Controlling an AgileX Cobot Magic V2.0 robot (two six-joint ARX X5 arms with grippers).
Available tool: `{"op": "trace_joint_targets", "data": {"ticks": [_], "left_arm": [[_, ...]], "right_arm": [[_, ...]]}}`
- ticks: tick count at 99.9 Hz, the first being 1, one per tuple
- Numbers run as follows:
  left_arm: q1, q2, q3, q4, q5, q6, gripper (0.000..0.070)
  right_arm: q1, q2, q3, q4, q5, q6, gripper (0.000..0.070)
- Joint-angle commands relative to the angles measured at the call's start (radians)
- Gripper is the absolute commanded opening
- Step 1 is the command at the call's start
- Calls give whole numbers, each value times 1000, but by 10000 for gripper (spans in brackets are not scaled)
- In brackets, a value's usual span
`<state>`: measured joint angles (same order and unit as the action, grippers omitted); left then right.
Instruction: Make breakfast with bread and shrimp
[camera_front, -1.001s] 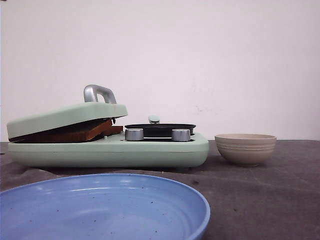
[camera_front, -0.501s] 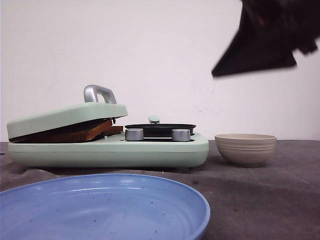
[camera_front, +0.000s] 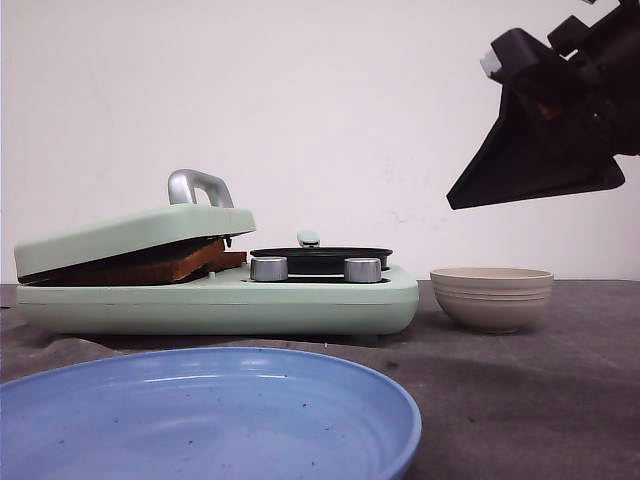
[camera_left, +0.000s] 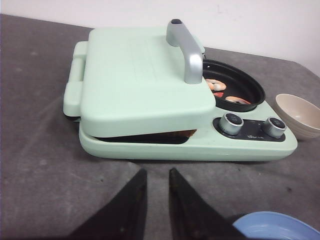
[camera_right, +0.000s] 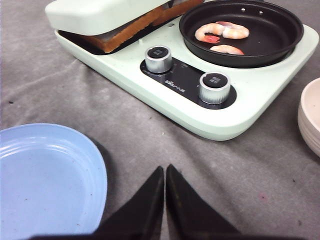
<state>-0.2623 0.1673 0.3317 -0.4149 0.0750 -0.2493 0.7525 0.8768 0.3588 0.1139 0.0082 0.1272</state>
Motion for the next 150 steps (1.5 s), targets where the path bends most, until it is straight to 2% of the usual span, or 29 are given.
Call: {"op": "trace_joint_targets", "data": {"ticks": [1, 88, 93, 99, 107, 113, 125, 136, 145, 150], "left_arm": [[-3, -1, 3, 10, 2, -86, 0], [14, -39, 3, -8, -10, -98, 0], [36, -66, -2, -13, -19, -62, 0], [68, -104, -19, 20, -23, 27, 0], [124, -155, -68, 127, -31, 140, 0], [175, -164, -116, 225, -29, 186, 0], [242, -164, -176, 279, 7, 215, 0], [249, -164, -238, 282, 14, 215, 0], [249, -164, -313, 330, 60, 215, 0], [249, -164, -317, 288, 67, 222, 0]], "right_arm": [[10, 4, 2, 7, 4, -3, 0], [10, 4, 2, 20, 3, -3, 0], [10, 4, 2, 20, 3, -3, 0], [10, 4, 2, 20, 3, -3, 0], [10, 4, 2, 20, 3, -3, 0], [10, 4, 2, 20, 3, -3, 0], [10, 3, 2, 21, 3, -3, 0], [10, 4, 2, 20, 3, -3, 0], [10, 4, 2, 21, 3, -3, 0], [10, 3, 2, 20, 3, -3, 0]]}}
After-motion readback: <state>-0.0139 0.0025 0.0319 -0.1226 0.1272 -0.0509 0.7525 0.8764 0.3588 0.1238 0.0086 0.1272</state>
